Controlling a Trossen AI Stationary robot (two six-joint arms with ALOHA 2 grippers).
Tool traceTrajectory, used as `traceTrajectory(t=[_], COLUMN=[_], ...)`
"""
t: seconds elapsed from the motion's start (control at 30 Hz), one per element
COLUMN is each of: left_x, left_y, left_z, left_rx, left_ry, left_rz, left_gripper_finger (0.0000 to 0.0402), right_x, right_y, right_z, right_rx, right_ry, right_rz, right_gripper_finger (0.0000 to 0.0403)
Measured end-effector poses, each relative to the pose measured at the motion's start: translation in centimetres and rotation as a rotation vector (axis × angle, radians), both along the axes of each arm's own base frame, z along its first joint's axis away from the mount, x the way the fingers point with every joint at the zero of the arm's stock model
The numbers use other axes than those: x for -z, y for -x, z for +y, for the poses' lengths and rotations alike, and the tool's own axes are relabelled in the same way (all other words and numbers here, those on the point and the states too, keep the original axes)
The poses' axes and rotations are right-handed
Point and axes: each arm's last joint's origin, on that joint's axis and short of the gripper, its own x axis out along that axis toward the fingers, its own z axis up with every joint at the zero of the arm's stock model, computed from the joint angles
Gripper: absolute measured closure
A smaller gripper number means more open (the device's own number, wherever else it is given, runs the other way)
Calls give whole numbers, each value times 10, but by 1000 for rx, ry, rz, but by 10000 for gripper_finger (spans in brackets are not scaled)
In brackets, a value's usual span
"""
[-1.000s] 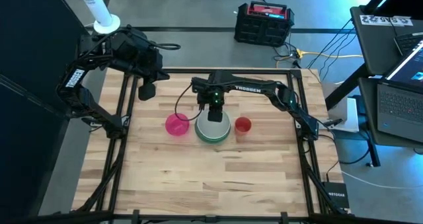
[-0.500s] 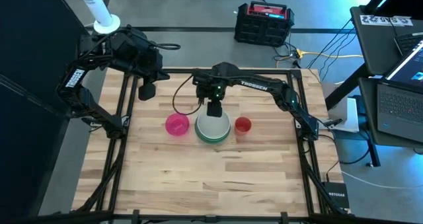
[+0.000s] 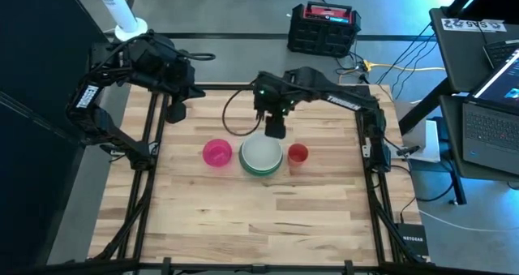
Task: Nest bowls inside each other
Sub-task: Stack the red bowl on the white bowl
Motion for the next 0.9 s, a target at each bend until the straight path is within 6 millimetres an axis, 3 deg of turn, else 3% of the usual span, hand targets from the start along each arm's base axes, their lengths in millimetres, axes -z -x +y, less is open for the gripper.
traceTrajectory(t=[0.27, 0.37, 0.5, 0.7, 0.8, 0.9], left_x=[-3, 12, 59, 149, 186, 210], left_y=[9, 4, -5, -4, -5, -15], left_z=[5, 18, 32, 29, 26, 29], left_rx=[-42, -101, -148, -111, -121, -158], left_ry=[-4, 30, 113, 313, 350, 363], left_rz=[-15, 51, 242, 541, 578, 567], left_gripper_finger=[373, 333, 274, 201, 185, 183], right_x=[-17, -28, -52, -95, -108, -119], right_y=[3, 14, 35, 80, 97, 112], right_z=[31, 45, 60, 68, 69, 69], right_rx=[-37, -61, -65, 22, 58, 92], right_ry=[3, 18, 95, 151, 162, 173], right_rz=[-89, -98, -159, -304, -353, -399], right_gripper_finger=[242, 242, 242, 242, 242, 242])
